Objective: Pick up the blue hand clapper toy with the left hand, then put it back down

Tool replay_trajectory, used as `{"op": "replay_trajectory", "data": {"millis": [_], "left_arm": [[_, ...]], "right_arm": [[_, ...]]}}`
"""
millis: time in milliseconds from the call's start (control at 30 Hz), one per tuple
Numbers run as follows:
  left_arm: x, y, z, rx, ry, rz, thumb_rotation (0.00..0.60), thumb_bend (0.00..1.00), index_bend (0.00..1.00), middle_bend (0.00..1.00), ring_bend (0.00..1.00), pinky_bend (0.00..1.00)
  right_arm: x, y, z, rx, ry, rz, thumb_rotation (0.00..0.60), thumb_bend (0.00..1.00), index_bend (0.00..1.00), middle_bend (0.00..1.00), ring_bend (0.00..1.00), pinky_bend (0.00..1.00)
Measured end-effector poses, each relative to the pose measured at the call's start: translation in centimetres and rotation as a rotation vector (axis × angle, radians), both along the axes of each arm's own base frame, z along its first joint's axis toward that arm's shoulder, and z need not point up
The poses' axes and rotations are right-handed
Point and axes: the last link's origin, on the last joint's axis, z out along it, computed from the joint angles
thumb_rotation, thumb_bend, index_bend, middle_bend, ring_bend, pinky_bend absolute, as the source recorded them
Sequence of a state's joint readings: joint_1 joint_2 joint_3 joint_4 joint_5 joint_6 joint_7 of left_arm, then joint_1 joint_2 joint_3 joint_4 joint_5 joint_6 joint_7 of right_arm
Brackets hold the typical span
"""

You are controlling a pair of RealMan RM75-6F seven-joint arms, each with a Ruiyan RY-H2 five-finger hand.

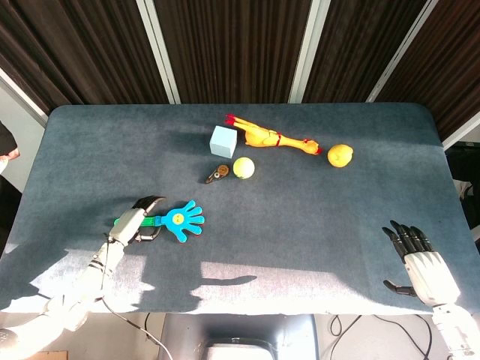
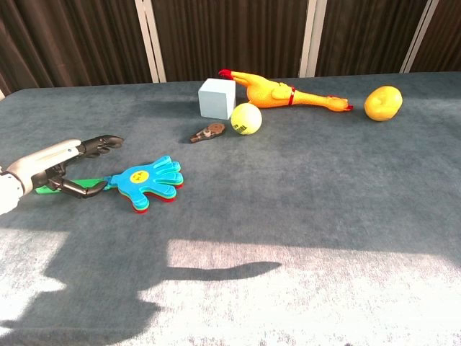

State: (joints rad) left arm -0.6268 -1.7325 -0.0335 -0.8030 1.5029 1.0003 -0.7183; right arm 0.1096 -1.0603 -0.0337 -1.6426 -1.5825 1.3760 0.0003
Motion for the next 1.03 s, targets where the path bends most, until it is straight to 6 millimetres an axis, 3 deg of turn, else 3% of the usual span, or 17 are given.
{"op": "replay_trajectory", "data": {"millis": [267, 500, 700, 867, 933, 1033], "left_arm": [[1.2, -1.2, 0.6, 0.01, -0.023, -0.05, 0.6, 0.44, 0.0, 0.0, 0.0, 0.0], [2.6, -4.3, 5.0, 0.128, 0.036, -0.216, 0.6, 0.44, 0.0, 0.0, 0.0, 0.0], [1.6, -9.5, 9.1, 0.303, 0.259, -0.288, 0.6, 0.44, 0.0, 0.0, 0.0, 0.0], [-1.2, -16.3, 12.7, 0.467, 0.35, -0.169, 0.6, 0.44, 0.0, 0.0, 0.0, 0.0], [-1.8, -17.9, 13.3, 0.479, 0.365, -0.128, 0.6, 0.44, 0.0, 0.0, 0.0, 0.0], [-1.8, -18.7, 13.6, 0.472, 0.406, -0.132, 0.6, 0.44, 0.0, 0.0, 0.0, 0.0]], "right_arm": [[0.1, 0.1, 0.1, -0.003, -0.002, 0.006, 0.6, 0.19, 0.0, 0.0, 0.0, 0.0], [0.2, 0.3, 0.1, -0.003, 0.0, 0.013, 0.6, 0.19, 0.0, 0.0, 0.0, 0.0], [0.4, 0.8, 0.2, -0.003, 0.001, 0.023, 0.6, 0.19, 0.0, 0.0, 0.0, 0.0], [0.6, 1.0, 0.0, -0.005, 0.004, 0.031, 0.6, 0.19, 0.0, 0.0, 0.0, 0.0], [0.7, 1.1, -0.2, -0.002, 0.006, 0.038, 0.6, 0.19, 0.0, 0.0, 0.0, 0.0], [0.7, 1.2, -0.3, -0.001, 0.013, 0.042, 0.6, 0.19, 0.0, 0.0, 0.0, 0.0]]}}
